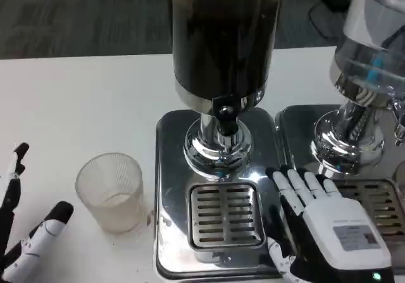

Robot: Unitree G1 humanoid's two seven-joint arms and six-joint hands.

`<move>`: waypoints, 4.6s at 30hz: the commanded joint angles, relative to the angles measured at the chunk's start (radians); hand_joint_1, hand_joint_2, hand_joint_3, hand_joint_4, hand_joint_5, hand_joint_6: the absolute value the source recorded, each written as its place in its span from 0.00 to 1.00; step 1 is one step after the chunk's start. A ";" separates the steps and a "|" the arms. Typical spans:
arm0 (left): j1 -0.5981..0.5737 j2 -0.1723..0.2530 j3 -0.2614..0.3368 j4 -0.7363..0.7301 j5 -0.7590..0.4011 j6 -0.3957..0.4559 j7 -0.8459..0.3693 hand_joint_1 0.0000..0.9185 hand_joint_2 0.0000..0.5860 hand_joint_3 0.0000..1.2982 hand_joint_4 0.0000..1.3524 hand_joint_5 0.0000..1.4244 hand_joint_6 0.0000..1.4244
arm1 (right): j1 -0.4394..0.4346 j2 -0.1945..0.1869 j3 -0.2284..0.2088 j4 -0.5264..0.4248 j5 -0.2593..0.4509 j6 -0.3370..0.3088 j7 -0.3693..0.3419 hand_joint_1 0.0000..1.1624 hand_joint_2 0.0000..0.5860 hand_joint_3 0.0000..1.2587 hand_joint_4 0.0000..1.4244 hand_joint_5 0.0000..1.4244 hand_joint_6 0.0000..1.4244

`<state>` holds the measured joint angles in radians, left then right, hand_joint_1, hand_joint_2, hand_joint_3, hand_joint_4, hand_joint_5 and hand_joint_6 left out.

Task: Grasp the cup under the faucet to collect the drink, then remove the cup.

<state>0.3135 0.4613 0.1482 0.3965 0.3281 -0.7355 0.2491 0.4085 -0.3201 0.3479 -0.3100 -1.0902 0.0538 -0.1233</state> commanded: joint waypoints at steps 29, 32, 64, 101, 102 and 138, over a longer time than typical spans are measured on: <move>-0.225 0.059 -0.160 0.287 0.012 -0.106 -0.163 0.09 0.00 0.00 0.00 0.00 0.00 | -0.028 0.044 0.045 0.047 -0.017 0.062 -0.054 0.32 0.93 0.04 0.00 0.00 0.00; -0.253 0.038 -0.171 0.339 0.010 -0.108 -0.153 0.13 0.03 0.00 0.00 0.00 0.00 | -0.029 0.042 0.044 0.044 -0.016 0.065 -0.051 0.32 0.92 0.05 0.00 0.00 0.00; -0.408 -0.039 -0.204 0.567 -0.080 -0.160 -0.240 0.30 0.12 0.00 0.00 0.08 0.04 | -0.041 0.031 0.031 0.051 0.018 0.067 -0.049 0.32 0.91 0.07 0.00 0.00 0.00; -0.406 -0.028 -0.216 0.561 0.018 -0.195 -0.003 0.58 0.21 0.15 0.15 0.30 0.22 | -0.078 0.037 0.028 0.079 0.042 0.063 -0.047 0.31 0.90 0.09 0.00 0.00 0.00; -0.405 -0.028 -0.215 0.559 0.022 -0.197 0.005 0.58 0.21 0.15 0.15 0.30 0.22 | -0.079 0.036 0.029 0.078 0.042 0.063 -0.047 0.31 0.90 0.09 0.00 0.00 0.00; -0.368 -0.033 -0.214 0.445 0.188 -0.214 0.289 0.58 0.28 0.20 0.20 0.36 0.28 | -0.076 0.031 0.026 0.068 0.043 0.065 -0.044 0.31 0.88 0.09 0.00 0.00 0.00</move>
<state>-0.0362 0.4279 -0.0634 0.8480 0.5223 -0.9295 0.5237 0.3357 -0.2865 0.3752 -0.2410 -1.0514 0.1160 -0.1643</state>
